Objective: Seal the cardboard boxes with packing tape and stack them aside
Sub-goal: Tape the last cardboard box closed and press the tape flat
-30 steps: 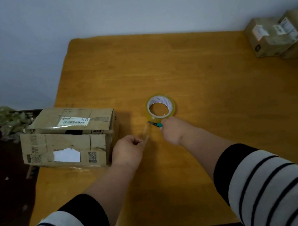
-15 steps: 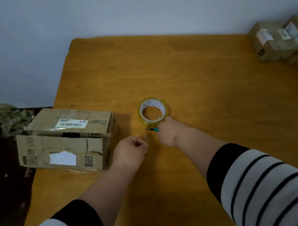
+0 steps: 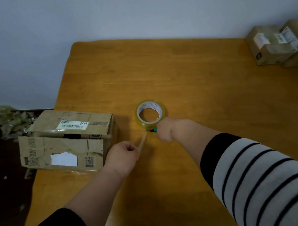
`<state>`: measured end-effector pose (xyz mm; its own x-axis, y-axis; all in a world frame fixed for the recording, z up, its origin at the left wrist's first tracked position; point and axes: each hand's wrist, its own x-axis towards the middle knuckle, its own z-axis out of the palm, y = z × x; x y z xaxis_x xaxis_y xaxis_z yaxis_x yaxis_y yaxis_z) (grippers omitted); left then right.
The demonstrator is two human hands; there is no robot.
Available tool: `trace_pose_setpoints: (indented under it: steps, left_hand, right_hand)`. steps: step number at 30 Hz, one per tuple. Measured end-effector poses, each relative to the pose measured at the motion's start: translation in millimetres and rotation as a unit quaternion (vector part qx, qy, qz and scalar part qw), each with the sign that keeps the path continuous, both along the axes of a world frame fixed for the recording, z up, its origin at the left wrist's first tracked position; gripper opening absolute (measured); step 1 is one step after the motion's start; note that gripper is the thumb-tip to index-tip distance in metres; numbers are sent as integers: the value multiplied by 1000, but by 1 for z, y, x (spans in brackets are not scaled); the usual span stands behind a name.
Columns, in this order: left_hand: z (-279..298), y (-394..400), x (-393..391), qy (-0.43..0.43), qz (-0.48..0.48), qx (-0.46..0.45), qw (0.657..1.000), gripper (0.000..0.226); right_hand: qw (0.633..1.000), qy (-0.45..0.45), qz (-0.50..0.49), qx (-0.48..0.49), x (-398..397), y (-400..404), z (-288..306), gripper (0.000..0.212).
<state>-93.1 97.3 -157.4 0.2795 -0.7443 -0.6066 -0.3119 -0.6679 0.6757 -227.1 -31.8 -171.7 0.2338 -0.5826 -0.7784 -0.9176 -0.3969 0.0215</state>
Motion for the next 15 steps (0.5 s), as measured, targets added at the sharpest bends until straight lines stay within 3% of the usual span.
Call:
trace_pose_setpoints:
  steps: [4, 8, 10, 15]
  left_hand:
    - [5, 5, 4, 12, -13, 39, 999, 17]
    - [11, 6, 6, 37, -7, 59, 998, 18]
    - [14, 6, 7, 64, 6, 62, 996, 19]
    - [28, 2, 9, 96, -4, 55, 994, 10]
  right_hand:
    - [996, -38, -79, 8, -10, -1, -6, 22]
    - [991, -94, -91, 8, -14, 2, -1, 30]
    - [993, -87, -80, 16, -20, 6, 0, 20]
    - [996, -55, -54, -50, -50, 23, -8, 32]
